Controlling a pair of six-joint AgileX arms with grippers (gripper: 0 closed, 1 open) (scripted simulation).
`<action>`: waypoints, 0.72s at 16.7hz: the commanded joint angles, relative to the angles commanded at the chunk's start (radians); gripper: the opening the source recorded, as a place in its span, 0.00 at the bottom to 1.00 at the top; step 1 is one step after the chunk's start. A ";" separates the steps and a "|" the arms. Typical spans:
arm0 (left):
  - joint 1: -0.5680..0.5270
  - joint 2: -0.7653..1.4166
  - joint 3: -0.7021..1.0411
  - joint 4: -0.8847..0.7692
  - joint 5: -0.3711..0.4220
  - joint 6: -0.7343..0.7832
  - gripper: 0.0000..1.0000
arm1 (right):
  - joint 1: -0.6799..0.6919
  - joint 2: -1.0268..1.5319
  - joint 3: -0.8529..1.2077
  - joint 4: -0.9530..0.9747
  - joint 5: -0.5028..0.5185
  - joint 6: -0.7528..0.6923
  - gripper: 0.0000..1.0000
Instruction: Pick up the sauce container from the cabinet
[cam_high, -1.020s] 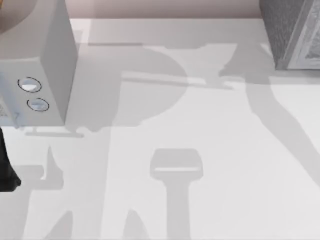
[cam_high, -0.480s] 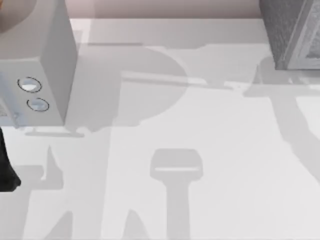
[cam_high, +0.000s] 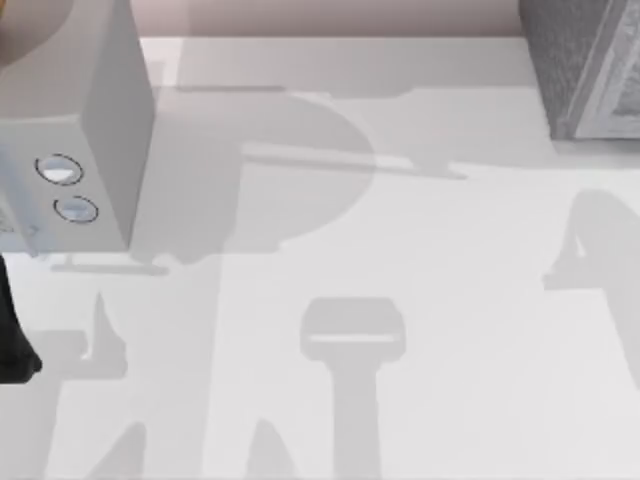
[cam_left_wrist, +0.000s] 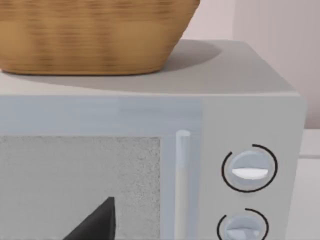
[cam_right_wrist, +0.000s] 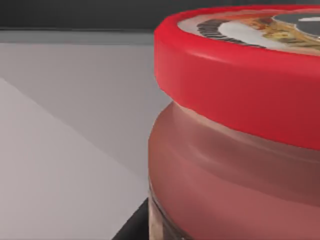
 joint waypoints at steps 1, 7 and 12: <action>0.000 0.000 0.000 0.000 0.000 0.000 1.00 | -0.031 -0.068 -0.119 0.034 -0.029 0.001 0.00; 0.000 0.000 0.000 0.000 0.000 0.000 1.00 | -0.199 -0.387 -0.674 0.190 -0.172 0.020 0.00; 0.000 0.000 0.000 0.000 0.000 0.000 1.00 | -0.268 -0.485 -0.858 0.236 -0.221 0.036 0.00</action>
